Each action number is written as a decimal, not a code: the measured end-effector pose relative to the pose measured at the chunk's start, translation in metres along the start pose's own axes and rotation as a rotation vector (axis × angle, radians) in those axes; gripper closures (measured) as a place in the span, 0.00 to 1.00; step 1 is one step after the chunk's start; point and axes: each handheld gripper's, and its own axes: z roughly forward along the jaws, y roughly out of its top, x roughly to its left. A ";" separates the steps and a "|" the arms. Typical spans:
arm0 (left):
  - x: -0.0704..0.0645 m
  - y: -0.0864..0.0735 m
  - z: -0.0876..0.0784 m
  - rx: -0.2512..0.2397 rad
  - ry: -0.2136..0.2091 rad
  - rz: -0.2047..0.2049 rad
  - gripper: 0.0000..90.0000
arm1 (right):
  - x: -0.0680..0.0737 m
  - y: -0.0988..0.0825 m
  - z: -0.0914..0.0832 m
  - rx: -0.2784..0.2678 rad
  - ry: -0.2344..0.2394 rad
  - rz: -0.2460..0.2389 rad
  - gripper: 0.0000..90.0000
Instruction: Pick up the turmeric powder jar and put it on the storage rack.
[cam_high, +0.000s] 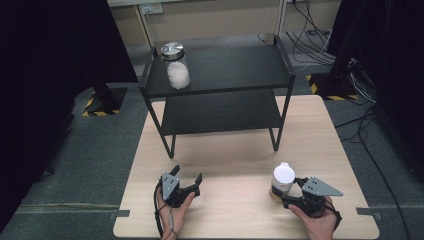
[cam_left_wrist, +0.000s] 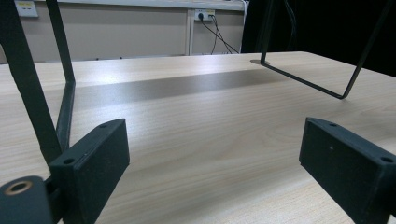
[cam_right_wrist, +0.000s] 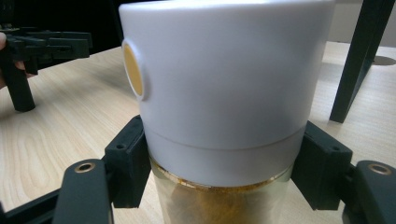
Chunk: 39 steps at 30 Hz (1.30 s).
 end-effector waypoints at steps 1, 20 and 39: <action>0.000 0.000 0.000 0.000 0.000 0.000 0.09 | -0.001 0.001 0.000 0.000 0.002 0.006 0.34; 0.000 0.000 0.000 0.000 0.001 -0.001 0.09 | 0.007 0.028 -0.008 -0.105 -0.005 -0.013 0.34; 0.000 0.000 0.000 0.001 0.001 0.002 0.09 | 0.012 0.063 -0.005 -0.201 -0.018 -0.038 0.34</action>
